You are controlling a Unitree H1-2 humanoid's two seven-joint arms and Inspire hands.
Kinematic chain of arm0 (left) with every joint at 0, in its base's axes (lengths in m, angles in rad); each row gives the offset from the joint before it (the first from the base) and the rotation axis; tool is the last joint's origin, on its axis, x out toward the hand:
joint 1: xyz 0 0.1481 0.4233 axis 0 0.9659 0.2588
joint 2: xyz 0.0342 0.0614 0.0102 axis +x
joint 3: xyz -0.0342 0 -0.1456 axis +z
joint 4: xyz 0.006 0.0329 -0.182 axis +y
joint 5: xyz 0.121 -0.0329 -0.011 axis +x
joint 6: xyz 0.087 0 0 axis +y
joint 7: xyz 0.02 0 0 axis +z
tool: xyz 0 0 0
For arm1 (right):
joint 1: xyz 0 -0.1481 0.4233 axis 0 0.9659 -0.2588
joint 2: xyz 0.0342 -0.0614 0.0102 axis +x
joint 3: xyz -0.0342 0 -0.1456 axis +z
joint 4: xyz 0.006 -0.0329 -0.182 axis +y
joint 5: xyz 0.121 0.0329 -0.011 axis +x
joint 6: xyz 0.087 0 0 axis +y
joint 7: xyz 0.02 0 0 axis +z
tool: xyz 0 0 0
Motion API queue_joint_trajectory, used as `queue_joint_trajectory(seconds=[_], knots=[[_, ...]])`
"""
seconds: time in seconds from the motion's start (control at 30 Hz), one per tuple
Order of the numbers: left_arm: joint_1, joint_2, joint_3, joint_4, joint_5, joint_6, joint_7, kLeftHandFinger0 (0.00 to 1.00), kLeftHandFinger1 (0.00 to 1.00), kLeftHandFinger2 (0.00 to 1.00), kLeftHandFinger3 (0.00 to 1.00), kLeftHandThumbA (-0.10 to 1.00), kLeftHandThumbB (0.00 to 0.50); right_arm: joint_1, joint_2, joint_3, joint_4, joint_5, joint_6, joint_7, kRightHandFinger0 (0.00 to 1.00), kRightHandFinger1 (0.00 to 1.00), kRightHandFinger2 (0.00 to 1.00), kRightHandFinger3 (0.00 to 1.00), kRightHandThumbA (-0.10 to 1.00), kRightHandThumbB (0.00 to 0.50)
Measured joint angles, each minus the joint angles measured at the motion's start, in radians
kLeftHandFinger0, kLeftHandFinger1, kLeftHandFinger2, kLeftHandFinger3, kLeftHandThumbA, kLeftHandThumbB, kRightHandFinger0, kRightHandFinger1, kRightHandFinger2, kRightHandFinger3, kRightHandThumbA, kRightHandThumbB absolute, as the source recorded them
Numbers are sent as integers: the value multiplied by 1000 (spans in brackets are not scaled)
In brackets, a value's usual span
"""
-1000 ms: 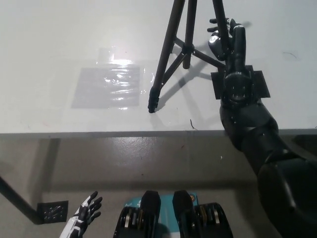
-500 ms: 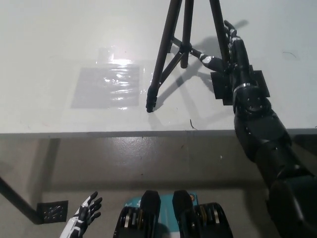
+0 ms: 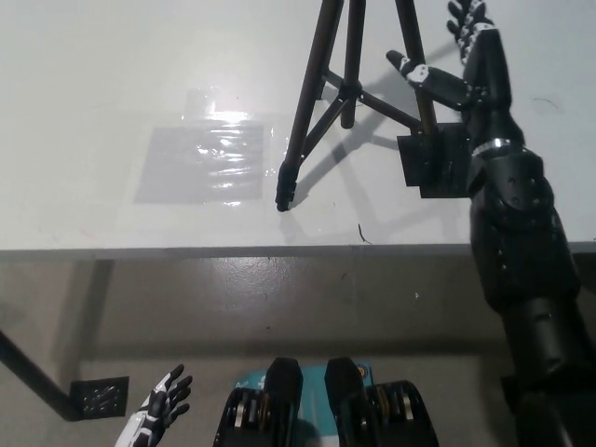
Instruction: A tripod lies near the right hand side of the table and the robot grab a leg of the tripod using its right hand and put it up right.
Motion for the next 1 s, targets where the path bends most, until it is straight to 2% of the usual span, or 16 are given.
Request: queue_joint_trajectory(seconds=[0.03,0.1,0.17,0.23,0.3,0.33,0.37,0.4,0.43,0.47,0.5,0.57,0.67,0.83,0.9,1.0], knots=[[0,0,0,1,0,0,0,1000,1000,1000,1000,1000,161,12,-1,0,-25,0,4,1,1000,1000,1000,1000,1000,500],[0,0,0,6,0,1,0,1000,1000,1000,1000,1000,169,50,-1,0,-90,-1,12,4,1000,1000,1000,1000,1000,500],[0,0,0,10,0,1,0,1000,1000,1000,1000,1000,171,97,-1,1,-155,-1,18,5,1000,1000,1000,1000,720,500],[0,0,0,13,0,2,0,1000,1000,1000,1000,1000,165,151,-1,4,-216,0,22,7,1000,1000,1000,1000,854,485],[0,0,0,14,0,3,0,1000,1000,1000,1000,1000,171,198,-1,9,-265,0,23,9,1000,1000,1000,1000,859,483],[0,0,1,14,0,4,0,1000,1000,1000,1000,1000,167,243,-1,15,-306,-1,23,10,1000,1000,1000,1000,814,439],[0,0,1,14,0,4,0,1000,1000,1000,1000,1000,155,285,-1,22,-342,-1,23,11,1000,1000,1000,1000,822,472],[0,0,1,14,0,4,0,1000,1000,1000,1000,1000,157,321,0,30,-374,-2,23,12,1000,1000,1000,1000,898,490],[-1,0,1,14,0,5,0,1000,1000,1000,1000,1000,151,362,1,40,-409,-3,23,13,1000,1000,1000,1000,904,479],[-1,0,1,14,0,5,0,1000,1000,1000,1000,1000,148,412,3,53,-441,-5,22,14,1000,1000,1000,1000,1000,362],[-1,0,1,14,0,6,0,1000,1000,1000,1000,1000,140,451,6,63,-474,-7,21,15,1000,1000,1000,1000,1000,330],[-1,0,2,14,-1,6,0,1000,1000,1000,1000,1000,163,569,8,98,-547,-15,19,16,1000,1000,1000,1000,1000,304],[-1,0,5,13,-3,6,0,1000,1000,1000,1000,1000,177,749,9,159,-657,-34,5,15,1000,1000,1000,1000,1000,336],[-9,-1,14,-6,-18,5,-1,1000,1000,1000,1000,1000,139,977,12,240,-732,-69,-65,11,1000,1000,1000,1000,1000,338],[-17,-1,16,-21,-27,5,-1,1000,1000,1000,1000,1000,130,1004,11,243,-700,-84,-97,9,1000,1000,1000,1000,1000,295],[-31,-1,17,-46,-37,3,-1,1000,1000,1000,1000,1000,157,997,10,244,-634,-95,-117,7,1000,1000,1000,1000,1000,260]])
